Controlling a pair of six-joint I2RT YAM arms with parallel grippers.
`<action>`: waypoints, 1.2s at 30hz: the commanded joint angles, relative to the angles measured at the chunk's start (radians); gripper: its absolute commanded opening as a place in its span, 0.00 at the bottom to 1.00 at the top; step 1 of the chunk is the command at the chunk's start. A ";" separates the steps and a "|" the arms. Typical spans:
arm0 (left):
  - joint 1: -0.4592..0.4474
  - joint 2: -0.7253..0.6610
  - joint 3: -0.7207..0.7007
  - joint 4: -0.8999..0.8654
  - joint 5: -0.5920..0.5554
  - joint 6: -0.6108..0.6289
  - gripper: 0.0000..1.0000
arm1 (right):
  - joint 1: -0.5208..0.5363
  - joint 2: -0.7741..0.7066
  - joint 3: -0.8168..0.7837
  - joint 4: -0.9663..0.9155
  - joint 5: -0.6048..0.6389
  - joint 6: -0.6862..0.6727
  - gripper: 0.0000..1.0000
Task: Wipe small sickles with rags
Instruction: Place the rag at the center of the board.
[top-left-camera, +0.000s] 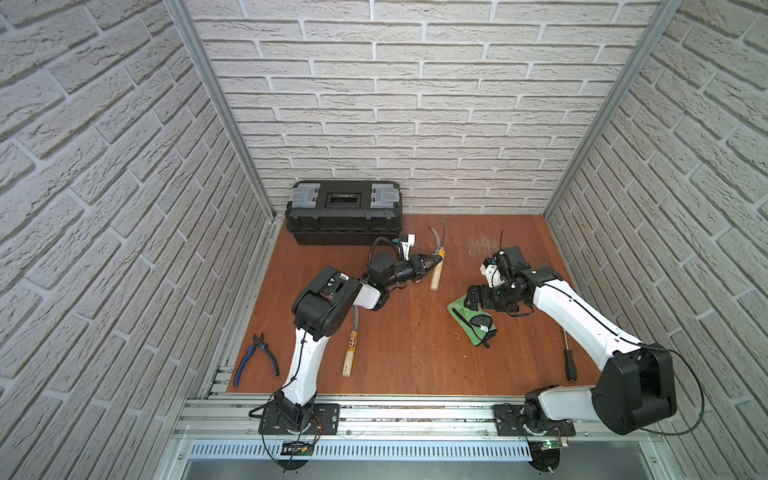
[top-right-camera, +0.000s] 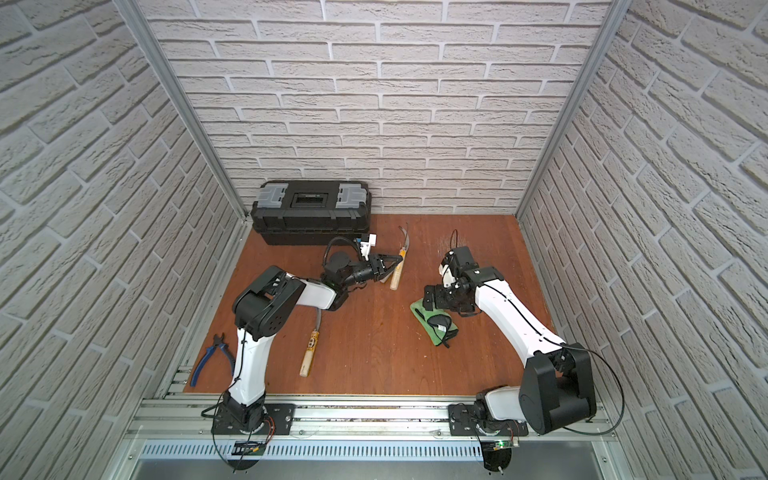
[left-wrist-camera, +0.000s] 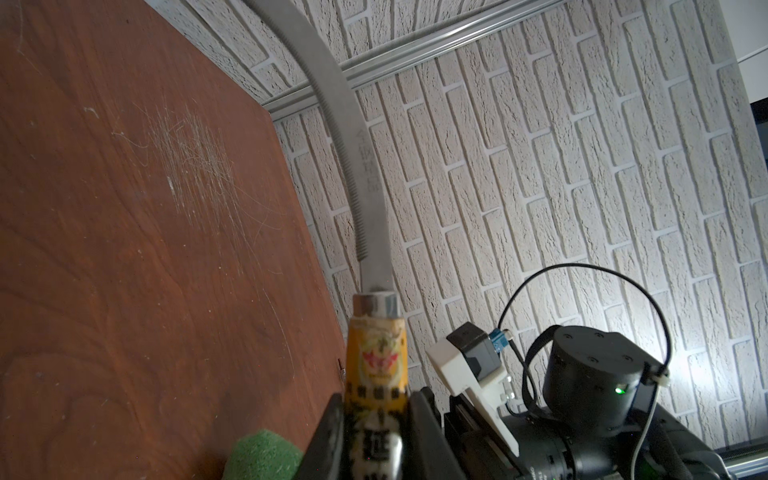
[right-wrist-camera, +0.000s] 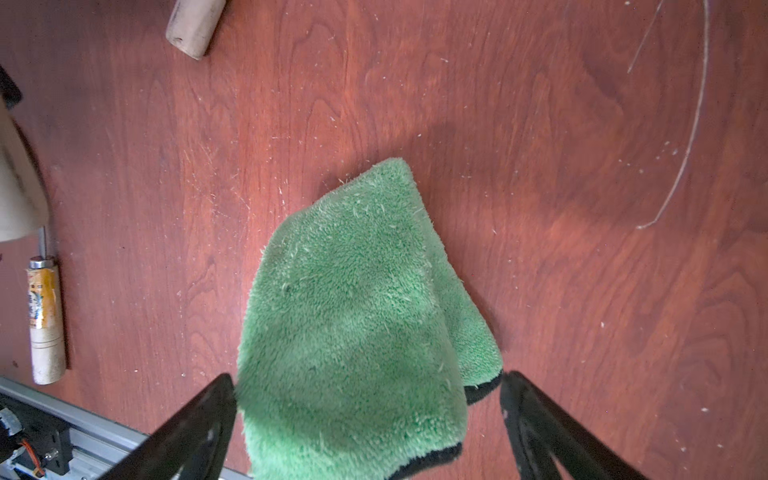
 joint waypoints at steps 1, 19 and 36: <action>0.008 -0.031 0.001 0.113 0.018 0.004 0.00 | 0.002 -0.015 -0.006 0.043 -0.055 0.009 1.00; 0.005 -0.034 -0.002 0.114 0.020 0.003 0.00 | 0.004 -0.099 0.076 -0.060 -0.032 -0.010 1.00; -0.013 -0.033 -0.015 0.133 0.042 -0.009 0.00 | 0.038 -0.107 0.013 0.205 -0.129 0.134 0.36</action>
